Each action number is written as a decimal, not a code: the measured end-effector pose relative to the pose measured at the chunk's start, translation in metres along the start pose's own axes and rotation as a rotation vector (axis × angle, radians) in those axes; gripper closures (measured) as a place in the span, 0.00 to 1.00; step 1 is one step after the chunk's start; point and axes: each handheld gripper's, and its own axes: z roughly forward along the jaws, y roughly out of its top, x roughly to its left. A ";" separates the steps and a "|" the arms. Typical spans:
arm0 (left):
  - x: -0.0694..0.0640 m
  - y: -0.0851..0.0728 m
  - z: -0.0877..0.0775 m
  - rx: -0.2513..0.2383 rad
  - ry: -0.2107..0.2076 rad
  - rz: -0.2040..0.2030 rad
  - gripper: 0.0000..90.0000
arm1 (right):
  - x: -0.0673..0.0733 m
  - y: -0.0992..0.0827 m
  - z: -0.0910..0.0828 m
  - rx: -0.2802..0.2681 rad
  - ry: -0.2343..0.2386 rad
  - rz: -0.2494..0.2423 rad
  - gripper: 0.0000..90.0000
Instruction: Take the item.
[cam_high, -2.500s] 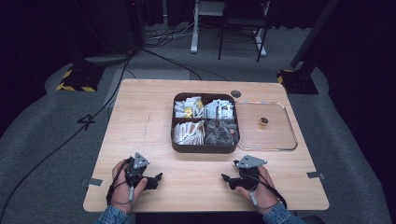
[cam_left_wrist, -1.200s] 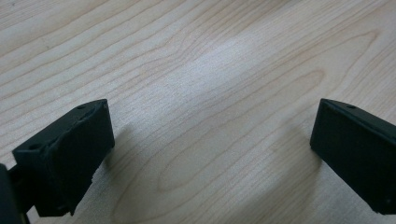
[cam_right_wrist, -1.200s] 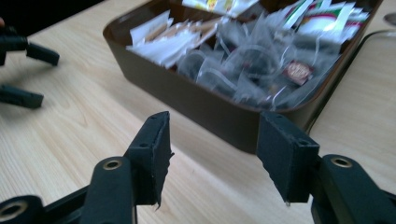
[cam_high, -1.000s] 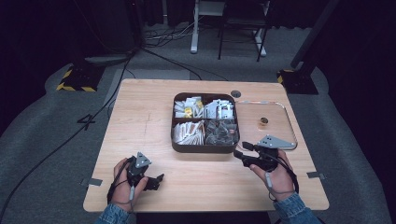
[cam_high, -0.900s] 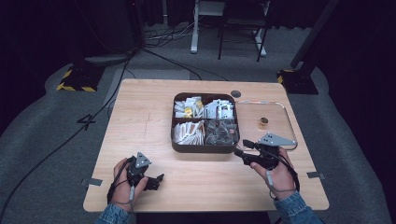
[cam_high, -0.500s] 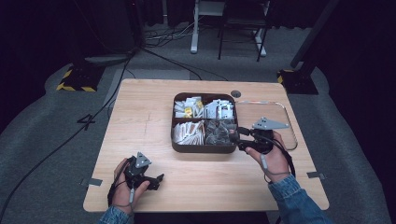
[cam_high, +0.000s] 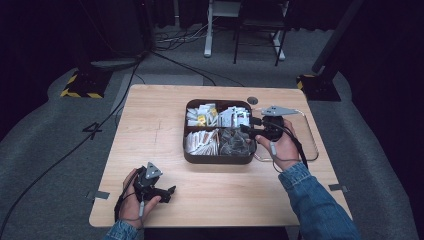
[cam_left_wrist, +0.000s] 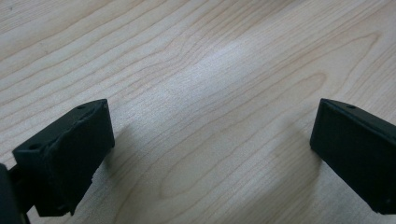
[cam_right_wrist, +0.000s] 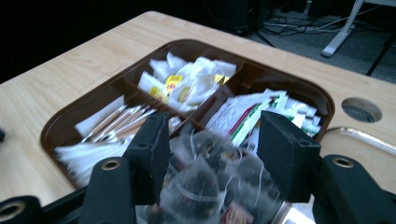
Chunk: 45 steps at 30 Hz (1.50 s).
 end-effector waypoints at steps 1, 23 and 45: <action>0.000 0.000 0.000 -0.002 0.000 0.000 0.00 | -0.002 0.002 0.003 0.000 0.000 0.005 0.49; 0.000 0.001 0.001 -0.003 -0.001 0.005 0.00 | -0.042 0.016 0.075 0.112 -0.062 0.101 0.53; 0.001 0.002 0.002 -0.005 -0.004 -0.009 0.00 | -0.032 0.016 0.116 0.192 -0.074 0.139 0.63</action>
